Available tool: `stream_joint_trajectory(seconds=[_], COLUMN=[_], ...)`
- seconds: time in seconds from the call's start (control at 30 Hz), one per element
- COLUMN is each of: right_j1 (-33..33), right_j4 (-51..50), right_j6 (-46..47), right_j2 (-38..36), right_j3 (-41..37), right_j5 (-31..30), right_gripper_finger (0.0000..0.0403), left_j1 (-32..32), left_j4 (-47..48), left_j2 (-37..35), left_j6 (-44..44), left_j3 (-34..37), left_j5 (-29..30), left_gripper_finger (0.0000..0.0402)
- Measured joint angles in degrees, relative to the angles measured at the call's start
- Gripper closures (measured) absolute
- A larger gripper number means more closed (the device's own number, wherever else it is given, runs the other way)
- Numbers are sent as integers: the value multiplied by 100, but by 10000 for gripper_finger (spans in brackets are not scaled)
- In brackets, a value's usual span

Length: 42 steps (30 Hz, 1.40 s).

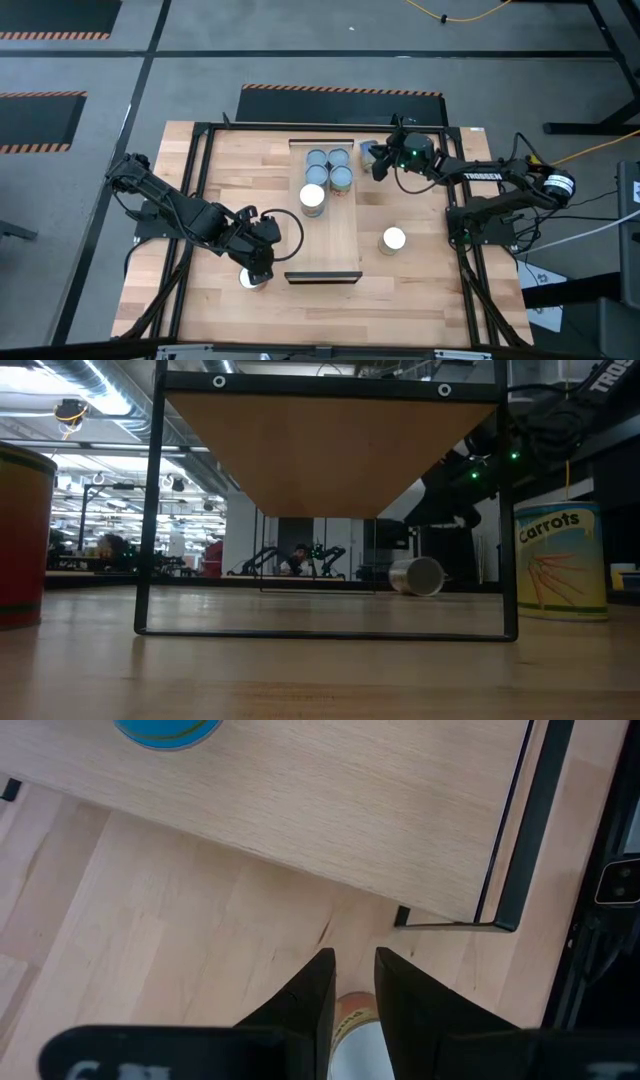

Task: Pick and place cans onto a shelf
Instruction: Put the canned peaches on the shelf

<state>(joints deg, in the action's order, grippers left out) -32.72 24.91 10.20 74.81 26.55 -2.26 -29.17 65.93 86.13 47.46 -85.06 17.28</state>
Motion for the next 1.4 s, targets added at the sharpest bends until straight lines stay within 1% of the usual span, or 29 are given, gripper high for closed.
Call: stream_joint_trajectory(seconds=[0.23,0.33,0.43,0.53,0.63,0.7,0.73,0.83,0.9,0.97,1.1,1.2,1.27,1.4], right_j1=[-283,-351,-356,-316,-205,-79,-9,246,409,543,742,825,827,827], right_j4=[-26,-40,-73,-215,-866,-1600,-2033,-3324,-3926,-4388,-4700,-4695,-4693,-4565], right_j6=[68,-57,-442,-1013,-1579,-1906,-2045,-2384,-2543,-2608,-2830,-2995,-3001,-3000], right_j2=[0,-9,-98,-268,-522,-696,-760,-880,-894,-892,-892,-857,-833,-692], right_j3=[0,0,0,2,95,273,390,757,938,1045,1063,977,901,821], right_j5=[-4,90,407,722,764,507,284,-589,-1093,-1329,-1462,-1906,-2100,-1983], right_gripper_finger=[233,204,190,188,187,187,187,187,187,187,187,187,187,187], left_j1=[0,0,0,0,0,0,0,0,0,0,0,0,0,0], left_j4=[2,1,0,0,0,0,0,2,0,2,2,0,2,0], left_j2=[0,0,0,0,0,0,0,0,0,0,0,0,0,0], left_j6=[0,0,2,6,7,9,9,20,20,20,20,20,20,7], left_j3=[0,0,0,1,1,0,1,0,1,1,1,1,-1,1], left_j5=[2,2,4,4,7,7,11,13,22,66,127,129,129,134], left_gripper_finger=[335,335,335,335,335,335,335,335,335,335,335,335,335,335])
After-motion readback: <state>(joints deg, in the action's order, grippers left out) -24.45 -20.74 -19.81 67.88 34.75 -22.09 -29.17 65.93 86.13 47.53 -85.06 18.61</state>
